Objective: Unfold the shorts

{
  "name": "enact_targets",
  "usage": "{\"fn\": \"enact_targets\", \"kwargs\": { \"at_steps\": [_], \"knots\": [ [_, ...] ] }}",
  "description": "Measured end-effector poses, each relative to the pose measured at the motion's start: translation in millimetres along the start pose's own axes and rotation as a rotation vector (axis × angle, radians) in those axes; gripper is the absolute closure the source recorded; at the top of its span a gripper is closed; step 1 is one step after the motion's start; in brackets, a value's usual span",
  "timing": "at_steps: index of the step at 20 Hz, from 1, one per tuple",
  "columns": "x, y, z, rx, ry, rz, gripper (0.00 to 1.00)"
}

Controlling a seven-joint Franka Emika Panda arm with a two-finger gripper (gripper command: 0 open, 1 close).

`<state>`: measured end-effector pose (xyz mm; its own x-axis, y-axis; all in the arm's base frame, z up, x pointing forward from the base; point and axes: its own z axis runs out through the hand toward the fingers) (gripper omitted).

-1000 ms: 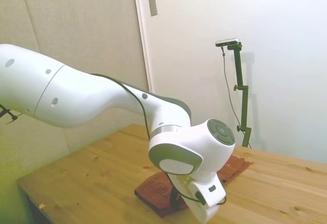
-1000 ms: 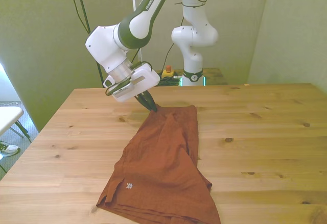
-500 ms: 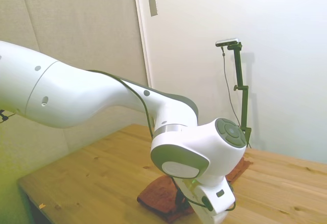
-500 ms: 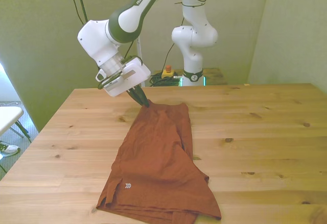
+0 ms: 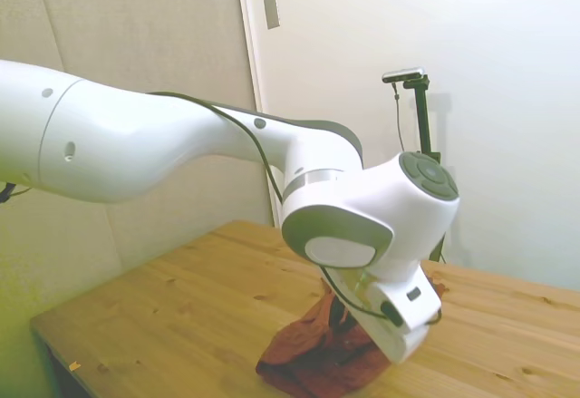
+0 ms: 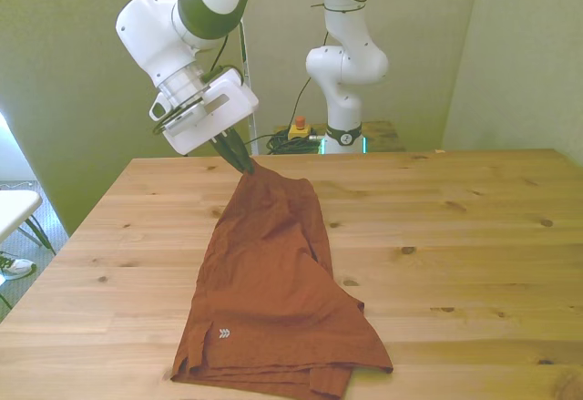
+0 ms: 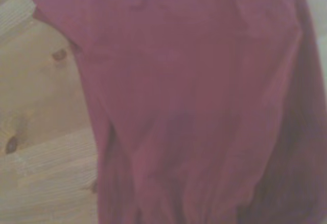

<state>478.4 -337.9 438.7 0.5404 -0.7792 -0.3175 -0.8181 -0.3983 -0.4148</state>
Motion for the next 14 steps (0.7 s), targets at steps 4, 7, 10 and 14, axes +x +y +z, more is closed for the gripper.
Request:
{"fn": "enact_targets", "kwargs": {
  "at_steps": [4, 7, 10, 14],
  "knots": [
    [-32, -49, 17, -0.018, -0.027, -0.077, 1.00],
    [-61, -74, 31, -0.041, -0.048, -0.125, 1.00],
    [-91, -94, 46, -0.067, -0.060, -0.179, 1.00],
    [-134, -109, 71, -0.108, -0.091, -0.309, 0.00]
  ]
}}
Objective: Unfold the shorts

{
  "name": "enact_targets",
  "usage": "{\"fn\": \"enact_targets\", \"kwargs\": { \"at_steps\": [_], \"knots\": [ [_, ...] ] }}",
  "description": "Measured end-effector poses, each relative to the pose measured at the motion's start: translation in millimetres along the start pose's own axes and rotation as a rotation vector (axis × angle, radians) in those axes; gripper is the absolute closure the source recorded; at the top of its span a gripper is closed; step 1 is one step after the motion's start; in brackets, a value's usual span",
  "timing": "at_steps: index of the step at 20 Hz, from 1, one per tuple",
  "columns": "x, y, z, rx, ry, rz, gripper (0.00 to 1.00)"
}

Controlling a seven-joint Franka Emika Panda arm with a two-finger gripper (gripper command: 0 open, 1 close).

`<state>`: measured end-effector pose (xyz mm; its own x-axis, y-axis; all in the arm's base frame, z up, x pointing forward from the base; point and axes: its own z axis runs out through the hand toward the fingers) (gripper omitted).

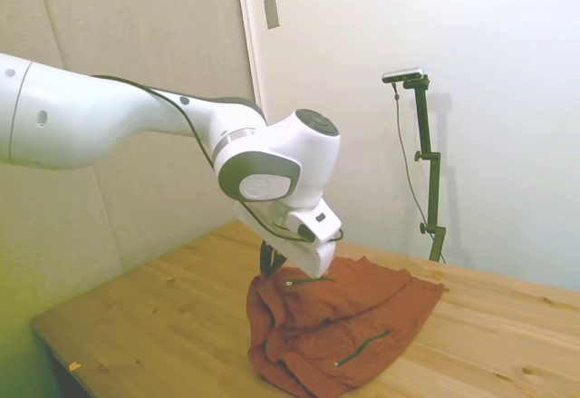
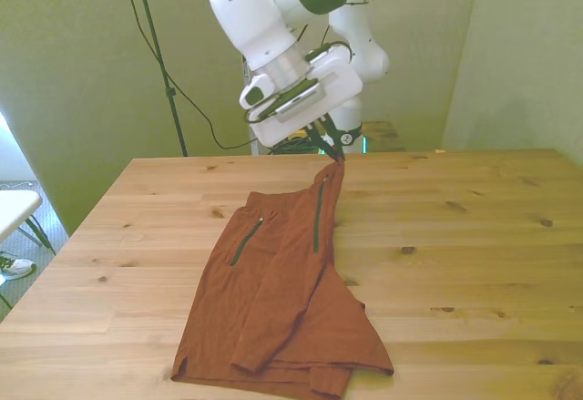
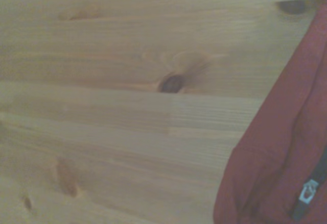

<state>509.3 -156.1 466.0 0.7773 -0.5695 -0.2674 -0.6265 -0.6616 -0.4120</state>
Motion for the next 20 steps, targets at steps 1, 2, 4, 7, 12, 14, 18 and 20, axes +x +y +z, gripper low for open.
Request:
{"fn": "enact_targets", "kwargs": {
  "at_steps": [1, 2, 4, 7, 12, 14, 18, 20],
  "knots": [
    [-8, -5, 8, -0.005, -0.015, -0.036, 0.00],
    [-14, -9, 13, -0.009, -0.027, -0.065, 0.00],
    [-23, -15, 23, -0.016, -0.045, -0.100, 0.00],
    [-31, -24, 36, -0.027, -0.064, -0.131, 0.00],
    [-41, -41, 52, -0.043, -0.082, -0.172, 0.00],
    [-40, -50, 51, -0.044, -0.035, -0.149, 0.00],
    [1, -60, 28, -0.055, 0.129, 0.000, 0.00],
    [49, -45, 9, -0.047, 0.207, 0.081, 0.00]
  ]
}}
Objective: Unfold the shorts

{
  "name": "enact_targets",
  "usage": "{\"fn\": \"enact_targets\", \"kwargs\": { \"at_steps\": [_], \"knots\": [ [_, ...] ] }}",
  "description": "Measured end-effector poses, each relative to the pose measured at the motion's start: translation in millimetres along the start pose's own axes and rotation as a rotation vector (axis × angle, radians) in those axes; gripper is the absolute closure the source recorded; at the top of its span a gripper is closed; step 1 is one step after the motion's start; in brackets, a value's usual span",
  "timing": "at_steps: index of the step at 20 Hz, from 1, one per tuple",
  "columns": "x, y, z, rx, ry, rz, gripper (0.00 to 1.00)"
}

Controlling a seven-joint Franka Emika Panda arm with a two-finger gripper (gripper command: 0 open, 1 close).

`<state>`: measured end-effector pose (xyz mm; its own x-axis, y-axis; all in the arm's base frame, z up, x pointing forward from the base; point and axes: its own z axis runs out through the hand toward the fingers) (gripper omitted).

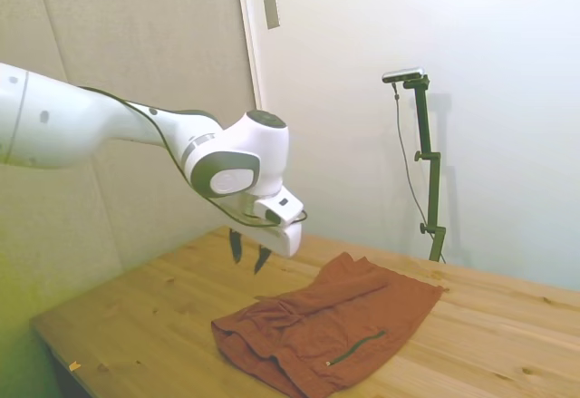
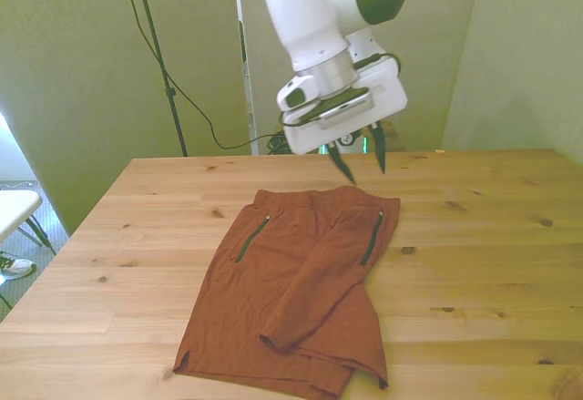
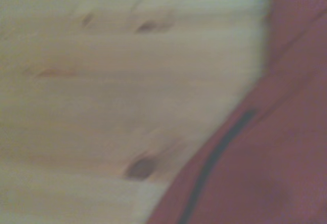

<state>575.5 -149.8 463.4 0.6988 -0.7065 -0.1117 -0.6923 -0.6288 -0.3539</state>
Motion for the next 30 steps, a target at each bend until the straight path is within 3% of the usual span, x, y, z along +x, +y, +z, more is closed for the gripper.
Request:
{"fn": "enact_targets", "kwargs": {
  "at_steps": [4, 7, 8, 11, 21, 22, 30],
  "knots": [
    [109, 53, -17, -0.005, 0.144, 0.190, 0.00],
    [149, 48, -25, 0.011, 0.230, 0.325, 0.00],
    [156, 30, -19, 0.008, 0.268, 0.395, 0.00],
    [156, 20, -14, -0.009, 0.304, 0.425, 0.00],
    [177, -20, 63, -0.015, 0.268, 0.426, 0.00],
    [179, -22, 70, -0.021, 0.267, 0.428, 1.00],
    [190, -31, 96, -0.031, 0.248, 0.418, 1.00]
  ]
}}
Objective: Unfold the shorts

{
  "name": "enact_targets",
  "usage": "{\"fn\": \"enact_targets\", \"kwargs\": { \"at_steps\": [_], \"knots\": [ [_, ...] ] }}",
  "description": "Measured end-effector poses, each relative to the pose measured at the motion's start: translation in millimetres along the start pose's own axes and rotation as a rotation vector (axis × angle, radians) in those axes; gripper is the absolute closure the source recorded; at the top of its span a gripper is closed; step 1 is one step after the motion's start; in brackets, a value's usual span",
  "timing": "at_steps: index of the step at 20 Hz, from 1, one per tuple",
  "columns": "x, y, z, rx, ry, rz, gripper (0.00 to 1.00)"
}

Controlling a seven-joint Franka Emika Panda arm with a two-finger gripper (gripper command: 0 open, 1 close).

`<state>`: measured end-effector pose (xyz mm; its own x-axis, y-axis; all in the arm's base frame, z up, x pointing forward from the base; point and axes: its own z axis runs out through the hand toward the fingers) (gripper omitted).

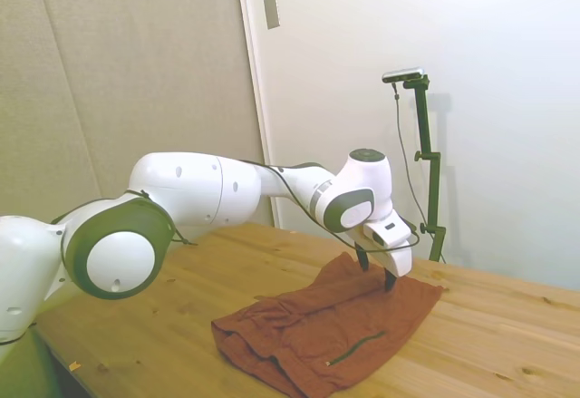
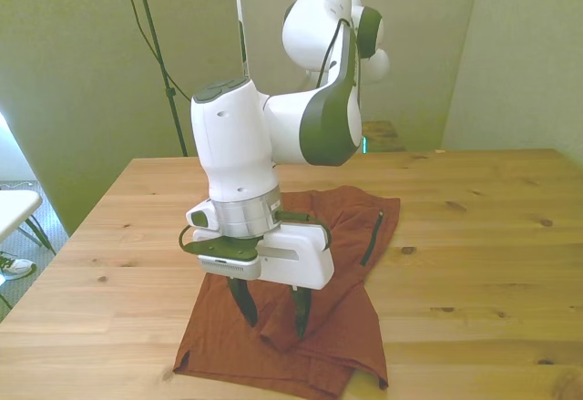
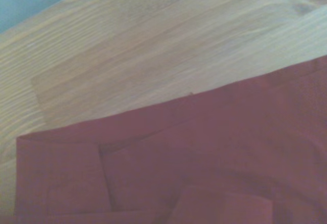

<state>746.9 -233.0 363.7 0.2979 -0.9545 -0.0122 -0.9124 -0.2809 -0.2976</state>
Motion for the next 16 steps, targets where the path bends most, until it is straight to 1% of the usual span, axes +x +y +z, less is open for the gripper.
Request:
{"fn": "enact_targets", "kwargs": {
  "at_steps": [3, 16],
  "knots": [
    [0.6, -0.4, 5.2, -0.003, -0.001, 0.000, 1.00],
    [-1.6, -2.3, 8.9, -0.011, -0.008, -0.005, 1.00]
  ]
}}
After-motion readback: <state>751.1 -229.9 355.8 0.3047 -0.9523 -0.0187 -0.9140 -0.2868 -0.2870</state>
